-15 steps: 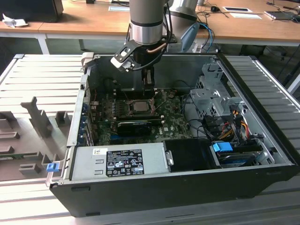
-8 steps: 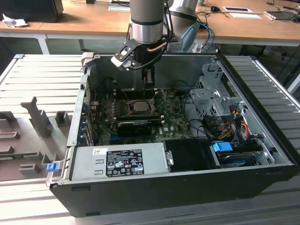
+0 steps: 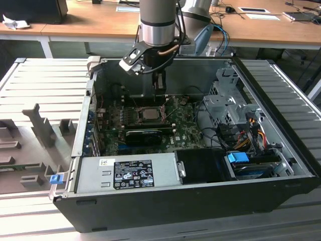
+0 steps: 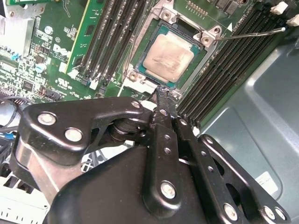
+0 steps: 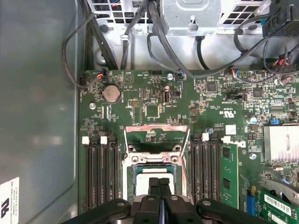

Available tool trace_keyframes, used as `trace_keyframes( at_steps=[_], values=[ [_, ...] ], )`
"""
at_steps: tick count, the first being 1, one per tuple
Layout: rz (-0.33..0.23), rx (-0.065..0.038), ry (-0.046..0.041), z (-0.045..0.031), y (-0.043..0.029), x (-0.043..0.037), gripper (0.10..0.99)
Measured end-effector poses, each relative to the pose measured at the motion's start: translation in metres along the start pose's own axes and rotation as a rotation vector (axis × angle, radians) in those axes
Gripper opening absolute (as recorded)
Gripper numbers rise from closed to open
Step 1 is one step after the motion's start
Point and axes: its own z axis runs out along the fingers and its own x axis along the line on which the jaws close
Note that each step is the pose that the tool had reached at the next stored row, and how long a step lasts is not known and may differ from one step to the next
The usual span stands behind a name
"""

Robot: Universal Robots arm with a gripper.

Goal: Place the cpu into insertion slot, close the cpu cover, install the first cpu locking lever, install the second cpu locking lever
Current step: 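Close the cpu cover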

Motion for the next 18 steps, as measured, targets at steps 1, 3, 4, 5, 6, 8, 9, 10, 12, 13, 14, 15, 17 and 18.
trace_keyframes(
  at_steps=[1,3,4,5,6,8,9,10,12,13,14,15,17,18],
  values=[
    [0.0,0.0,-0.0006,-0.0001,0.0002,0.0001,0.106],
    [0.0,0.0,-0.0012,-0.0001,0.0004,0.0002,0.106],
    [0.0,0.0,-0.0017,-0.0002,0.0007,0.0002,0.106],
    [0.0,0.0,-0.0023,-0.0002,0.001,0.0003,0.106],
    [0.0,0.0,-0.0027,-0.0002,0.0013,0.0004,0.106],
    [0.0,0.0,-0.0034,-0.0003,0.0018,0.0005,0.106],
    [0.0,0.0,-0.0037,-0.0002,0.002,0.0006,0.106],
    [0.0,0.0,-0.0039,-0.0003,0.0021,0.0006,0.106],
    [0.0,0.0,-0.0044,-0.0003,0.0024,0.0006,0.106],
    [0.0,0.0,-0.0046,-0.0003,0.0029,0.0007,0.106],
    [0.0,0.0,-0.0048,-0.0003,0.0031,0.0007,0.106],
    [0.0,0.0,-0.0049,-0.0003,0.0033,0.0008,0.106],
    [0.0,0.0,-0.0053,-0.0003,0.0036,0.0008,0.106],
    [0.0,0.0,-0.0054,-0.0004,0.0038,0.0009,0.106]
  ],
)
